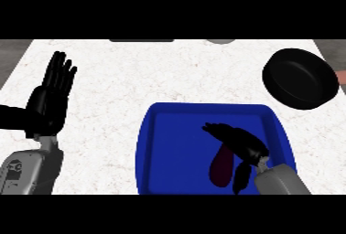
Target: Pick the eggplant from the tray and place it in the pot
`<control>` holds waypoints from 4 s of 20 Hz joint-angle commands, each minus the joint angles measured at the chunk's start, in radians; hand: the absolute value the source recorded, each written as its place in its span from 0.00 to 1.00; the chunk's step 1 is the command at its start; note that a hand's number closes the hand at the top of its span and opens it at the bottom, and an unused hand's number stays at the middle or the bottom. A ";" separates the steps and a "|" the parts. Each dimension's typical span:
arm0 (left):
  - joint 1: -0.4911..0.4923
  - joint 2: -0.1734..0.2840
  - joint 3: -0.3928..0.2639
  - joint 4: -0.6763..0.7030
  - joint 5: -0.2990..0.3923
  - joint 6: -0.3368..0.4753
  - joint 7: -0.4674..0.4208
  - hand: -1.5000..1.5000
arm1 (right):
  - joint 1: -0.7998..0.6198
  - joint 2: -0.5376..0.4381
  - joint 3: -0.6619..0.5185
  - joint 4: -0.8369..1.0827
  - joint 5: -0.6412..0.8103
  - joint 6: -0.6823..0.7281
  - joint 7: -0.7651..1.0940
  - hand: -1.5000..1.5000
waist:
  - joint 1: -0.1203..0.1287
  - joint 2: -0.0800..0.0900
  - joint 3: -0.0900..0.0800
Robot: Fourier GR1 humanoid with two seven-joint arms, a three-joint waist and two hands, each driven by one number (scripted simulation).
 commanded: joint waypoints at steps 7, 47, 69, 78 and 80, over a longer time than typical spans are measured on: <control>-0.031 0.028 0.048 0.043 0.017 -0.040 0.009 0.50 | 0.020 0.063 0.117 0.055 0.107 -0.142 -0.166 1.00 | 0.000 0.003 0.003; 0.010 0.007 0.037 -0.048 -0.027 -0.034 0.030 0.50 | -0.064 0.096 -0.437 -0.901 0.143 -0.126 0.303 1.00 | 0.007 0.004 0.003; -0.007 -0.044 0.014 -0.026 -0.040 -0.031 0.028 0.50 | -0.458 -0.427 -0.821 0.408 -0.031 -0.399 -0.362 1.00 | 0.023 0.009 0.004; -0.001 -0.026 0.018 -0.046 -0.033 -0.061 0.022 0.50 | -0.596 -0.425 -0.742 0.801 0.101 -0.577 -0.428 1.00 | 0.043 0.016 0.005; -0.029 -0.029 0.027 -0.010 -0.028 -0.053 0.038 0.50 | -0.633 -0.477 -0.781 0.887 0.049 -0.435 -0.421 1.00 | 0.042 0.019 0.005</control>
